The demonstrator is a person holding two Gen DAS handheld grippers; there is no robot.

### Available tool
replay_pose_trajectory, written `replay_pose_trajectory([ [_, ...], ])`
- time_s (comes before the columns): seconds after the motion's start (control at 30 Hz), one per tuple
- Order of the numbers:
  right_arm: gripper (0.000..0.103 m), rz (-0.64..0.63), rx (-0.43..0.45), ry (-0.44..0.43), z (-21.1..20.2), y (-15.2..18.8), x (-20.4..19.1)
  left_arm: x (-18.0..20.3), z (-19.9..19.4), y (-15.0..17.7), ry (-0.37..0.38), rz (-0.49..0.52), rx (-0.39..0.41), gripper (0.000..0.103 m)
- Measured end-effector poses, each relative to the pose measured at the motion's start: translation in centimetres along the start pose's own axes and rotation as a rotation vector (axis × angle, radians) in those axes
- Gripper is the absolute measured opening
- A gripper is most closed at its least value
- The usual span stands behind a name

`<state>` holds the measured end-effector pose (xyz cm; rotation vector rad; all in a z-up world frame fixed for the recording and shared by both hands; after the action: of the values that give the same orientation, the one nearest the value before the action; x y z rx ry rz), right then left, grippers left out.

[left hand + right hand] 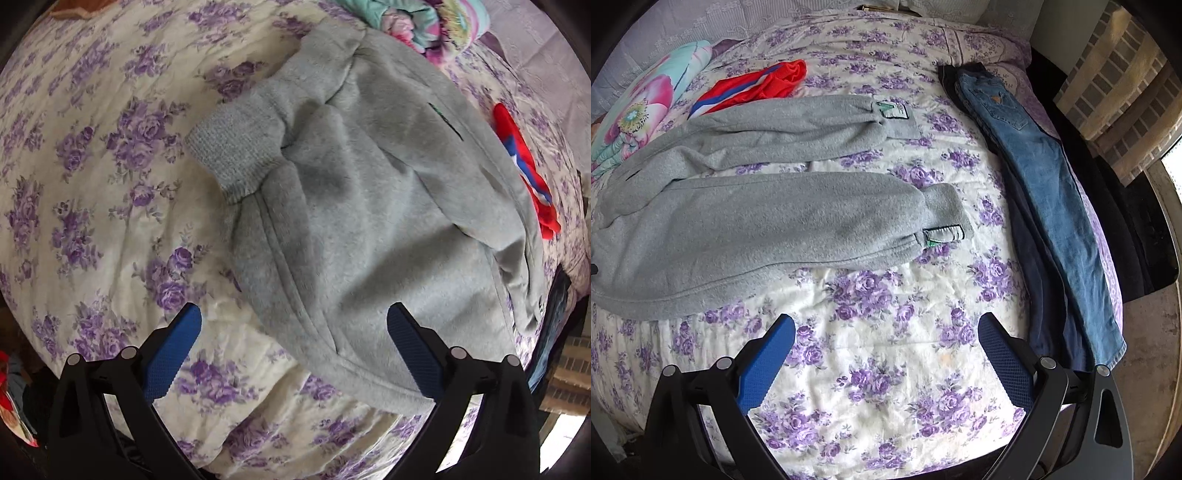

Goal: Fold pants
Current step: 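Grasp the grey sweatpants waistband with the left gripper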

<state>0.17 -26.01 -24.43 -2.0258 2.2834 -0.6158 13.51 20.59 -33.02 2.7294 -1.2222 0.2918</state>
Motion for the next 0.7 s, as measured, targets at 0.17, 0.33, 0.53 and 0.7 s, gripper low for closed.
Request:
replay_pose_trajectory([
  [0.17, 0.099, 0.012, -0.045, 0.03, 0.6, 1.1, 1.4, 1.0, 0.9, -1.3, 0.069, 0.027, -0.032, 0.017],
  [0.33, 0.099, 0.12, -0.051, -0.11, 1.0, 1.8, 3.7, 0.8, -1.4, -1.9, 0.135, 0.037, 0.053, 0.013],
  [0.53, 0.099, 0.346, -0.055, -0.245, 5.0, 1.1, 6.3, 0.1, -1.5, -1.6, 0.079, 0.097, 0.098, 0.013],
  [0.7, 0.099, 0.443, -0.089, -0.315, 10.8, -1.2, 6.6, 0.1, -1.2, -1.8, 0.067, 0.1, 0.086, 0.013],
])
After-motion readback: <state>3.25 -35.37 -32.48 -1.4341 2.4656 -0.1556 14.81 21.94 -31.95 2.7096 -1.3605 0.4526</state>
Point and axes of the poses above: each gripper's, at about its wrist camera, not at the fingertips, and z roughly the way its jaws point, x to its right, y to its underside, the point moved 6 cm from there along z, roughly the way its jaws point, and after that the axes turned 12 degrees about -z, right-handed, at the moved point
